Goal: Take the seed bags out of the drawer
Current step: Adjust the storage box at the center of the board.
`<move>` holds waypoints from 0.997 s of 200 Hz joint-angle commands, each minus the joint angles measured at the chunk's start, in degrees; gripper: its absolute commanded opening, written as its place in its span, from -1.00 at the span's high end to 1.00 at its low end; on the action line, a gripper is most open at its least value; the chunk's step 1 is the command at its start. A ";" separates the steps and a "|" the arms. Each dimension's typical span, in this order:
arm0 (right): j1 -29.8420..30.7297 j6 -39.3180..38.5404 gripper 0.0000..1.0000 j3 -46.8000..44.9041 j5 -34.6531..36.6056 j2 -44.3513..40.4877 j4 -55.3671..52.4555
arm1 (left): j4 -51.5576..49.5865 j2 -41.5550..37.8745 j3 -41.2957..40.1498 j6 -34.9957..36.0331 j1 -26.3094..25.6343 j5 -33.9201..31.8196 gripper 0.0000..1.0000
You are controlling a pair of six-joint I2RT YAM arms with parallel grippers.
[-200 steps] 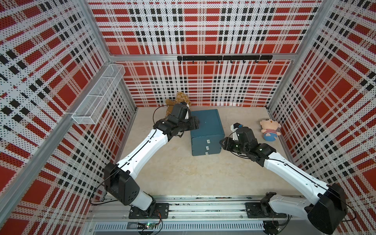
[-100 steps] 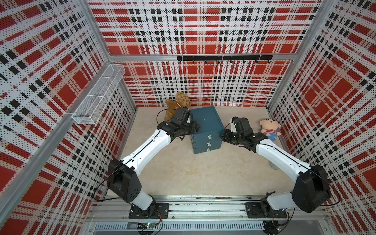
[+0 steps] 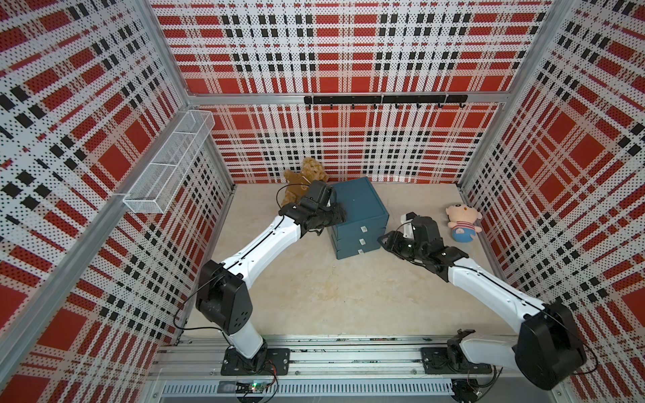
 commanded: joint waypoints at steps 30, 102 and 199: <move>2.34 17.51 -0.01 -8.95 0.62 -6.05 22.59 | 1.06 1.73 -1.90 -2.34 -2.36 0.30 -0.25; 4.12 19.87 0.01 -4.85 -0.39 1.66 28.70 | 2.95 -0.76 -5.91 -4.77 -3.54 -0.31 -0.26; 4.12 20.50 0.08 -3.76 -0.65 6.22 30.02 | 3.79 -2.36 -7.59 -6.19 -4.06 -1.06 -0.27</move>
